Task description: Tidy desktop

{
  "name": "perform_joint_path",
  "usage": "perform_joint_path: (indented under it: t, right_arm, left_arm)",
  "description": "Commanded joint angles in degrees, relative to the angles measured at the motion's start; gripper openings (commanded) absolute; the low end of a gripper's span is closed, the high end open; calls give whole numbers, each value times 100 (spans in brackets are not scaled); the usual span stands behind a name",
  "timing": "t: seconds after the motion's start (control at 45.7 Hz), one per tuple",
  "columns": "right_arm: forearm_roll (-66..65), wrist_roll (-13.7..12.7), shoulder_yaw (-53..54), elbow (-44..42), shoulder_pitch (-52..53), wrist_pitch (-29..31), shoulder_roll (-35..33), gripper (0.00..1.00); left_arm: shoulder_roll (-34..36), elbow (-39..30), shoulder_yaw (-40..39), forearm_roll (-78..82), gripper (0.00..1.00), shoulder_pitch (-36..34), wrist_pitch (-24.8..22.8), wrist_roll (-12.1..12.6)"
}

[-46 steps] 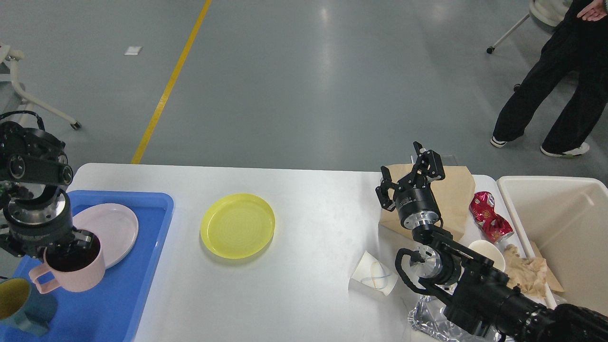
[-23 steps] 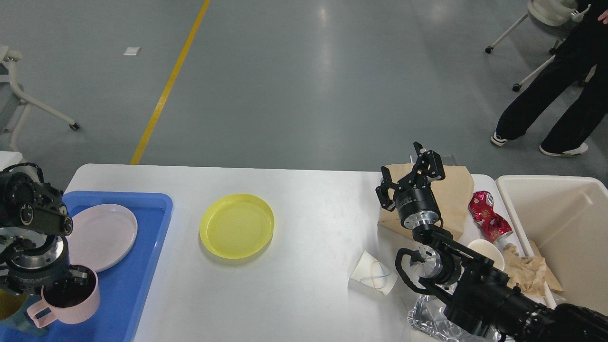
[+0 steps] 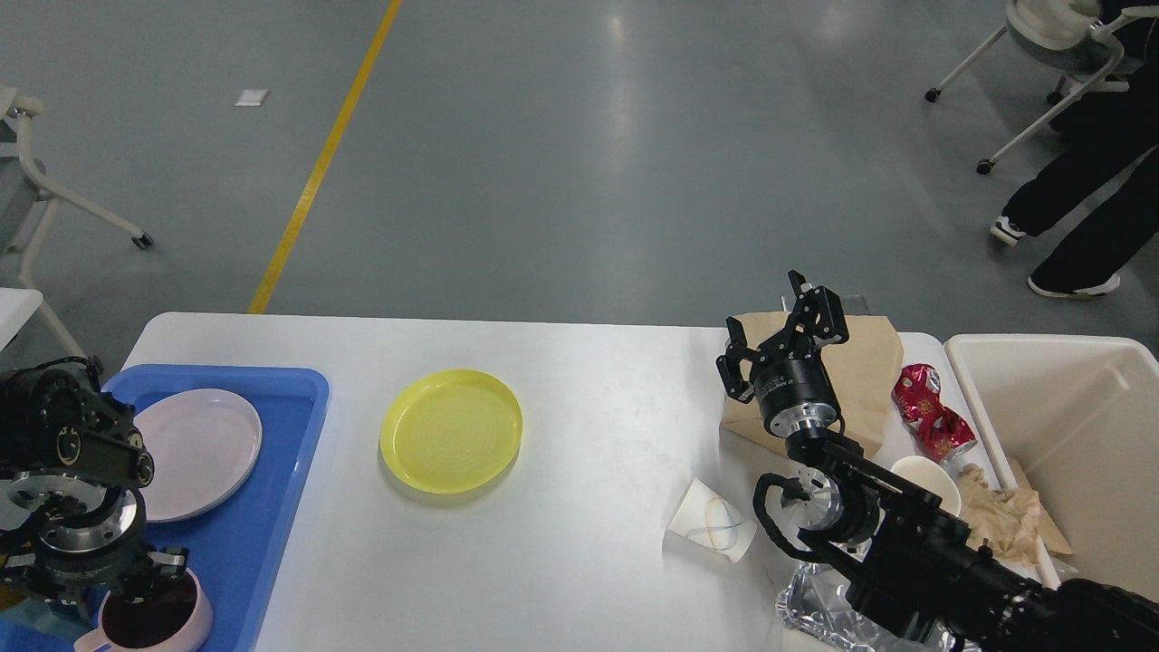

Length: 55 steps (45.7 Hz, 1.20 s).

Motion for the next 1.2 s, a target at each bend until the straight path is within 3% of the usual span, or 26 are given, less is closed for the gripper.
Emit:
perform_joint_path:
  t: [0.0, 0.284, 0.372, 0.569, 0.678, 0.809, 0.984, 1.093, 1.181]
  right_arm:
    - [0, 0, 0, -5, 0, 0, 0, 100]
    - [0, 0, 0, 4, 0, 0, 0, 100]
    - [0, 0, 0, 4, 0, 0, 0, 100]
    - [0, 0, 0, 4, 0, 0, 0, 100]
    - [0, 0, 0, -5, 0, 0, 0, 100]
    - [0, 0, 0, -5, 0, 0, 0, 100]
    - [0, 0, 0, -5, 0, 0, 0, 100]
    - [0, 0, 0, -5, 0, 0, 0, 100]
    - [0, 0, 0, 4, 0, 0, 0, 100]
  left_arm:
    - [34, 29, 3, -13, 96, -12, -6, -37]
    - [324, 47, -32, -31, 99, -372, -233, 7]
    - [526, 47, -6, -31, 99, -750, -926, 16]
    - [825, 336, 12, -48, 99, -2085, -3185, -19]
    - [773, 925, -14, -171, 99, -2719, -3221, -54]
    - [615, 1207, -93, -250, 98, -2746, -3221, -80]
    - [-62, 1242, -137, -680, 97, -2140, -3221, -537]
    - [-545, 1233, -129, -1172, 97, -1727, -3221, -511]
    - [-677, 1225, -129, -1524, 97, -1349, -2671, -450]
